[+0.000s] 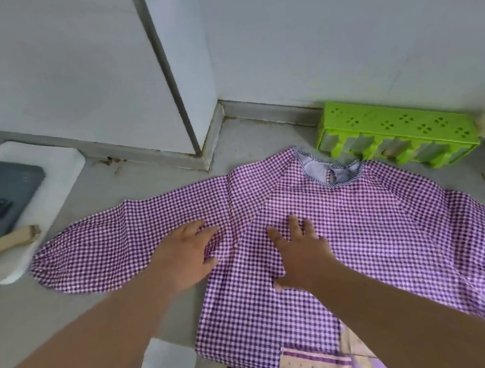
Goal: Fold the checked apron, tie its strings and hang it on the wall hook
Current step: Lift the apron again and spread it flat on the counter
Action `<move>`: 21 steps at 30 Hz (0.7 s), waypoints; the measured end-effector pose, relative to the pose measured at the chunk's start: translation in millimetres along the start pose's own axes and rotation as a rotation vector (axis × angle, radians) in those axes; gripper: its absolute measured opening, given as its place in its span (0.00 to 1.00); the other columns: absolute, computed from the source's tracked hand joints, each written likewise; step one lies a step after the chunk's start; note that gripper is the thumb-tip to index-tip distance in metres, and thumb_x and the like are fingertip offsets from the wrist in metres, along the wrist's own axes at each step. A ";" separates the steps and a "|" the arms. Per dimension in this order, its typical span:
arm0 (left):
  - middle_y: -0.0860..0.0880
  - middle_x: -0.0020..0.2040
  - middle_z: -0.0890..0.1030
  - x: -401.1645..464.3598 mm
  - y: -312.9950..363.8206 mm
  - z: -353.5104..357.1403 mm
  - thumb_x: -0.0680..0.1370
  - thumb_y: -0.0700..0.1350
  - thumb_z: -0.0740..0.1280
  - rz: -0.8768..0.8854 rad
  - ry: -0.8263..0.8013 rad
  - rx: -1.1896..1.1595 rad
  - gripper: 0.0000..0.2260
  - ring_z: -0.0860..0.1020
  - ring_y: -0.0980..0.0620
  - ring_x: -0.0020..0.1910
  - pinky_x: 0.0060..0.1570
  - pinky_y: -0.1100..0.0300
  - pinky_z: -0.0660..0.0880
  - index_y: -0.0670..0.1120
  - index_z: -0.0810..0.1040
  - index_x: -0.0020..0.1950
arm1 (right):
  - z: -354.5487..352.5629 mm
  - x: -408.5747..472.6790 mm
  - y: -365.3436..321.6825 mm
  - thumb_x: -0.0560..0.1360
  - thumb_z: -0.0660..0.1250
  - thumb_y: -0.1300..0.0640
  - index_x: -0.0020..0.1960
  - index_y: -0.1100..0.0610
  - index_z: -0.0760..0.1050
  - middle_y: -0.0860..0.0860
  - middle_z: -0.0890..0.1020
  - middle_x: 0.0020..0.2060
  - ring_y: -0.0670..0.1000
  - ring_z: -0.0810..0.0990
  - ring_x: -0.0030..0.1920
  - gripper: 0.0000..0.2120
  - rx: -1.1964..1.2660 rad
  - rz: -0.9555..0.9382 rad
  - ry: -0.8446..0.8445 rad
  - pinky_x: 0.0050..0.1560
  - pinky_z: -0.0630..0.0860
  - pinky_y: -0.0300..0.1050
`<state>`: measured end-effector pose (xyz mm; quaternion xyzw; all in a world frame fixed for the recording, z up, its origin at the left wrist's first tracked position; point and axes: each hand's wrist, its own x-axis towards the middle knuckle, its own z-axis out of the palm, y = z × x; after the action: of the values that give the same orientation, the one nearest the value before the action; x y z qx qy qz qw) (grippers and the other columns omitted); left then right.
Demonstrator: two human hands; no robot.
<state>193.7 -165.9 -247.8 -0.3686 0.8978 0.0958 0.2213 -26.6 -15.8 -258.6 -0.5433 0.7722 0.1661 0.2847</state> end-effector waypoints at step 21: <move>0.39 0.84 0.48 -83.6 -138.9 68.3 0.77 0.64 0.70 -1.020 0.115 -0.869 0.41 0.54 0.34 0.81 0.75 0.37 0.64 0.53 0.56 0.84 | -6.8 -1.9 -13.6 0.65 0.74 0.28 0.80 0.37 0.28 0.58 0.32 0.81 0.68 0.37 0.81 0.64 -0.037 0.025 -0.050 0.75 0.61 0.72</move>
<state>366.6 -189.8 -270.3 -0.8066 0.5014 0.3121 0.0223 -15.2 -23.1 -251.4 -0.5346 0.7682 0.1976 0.2917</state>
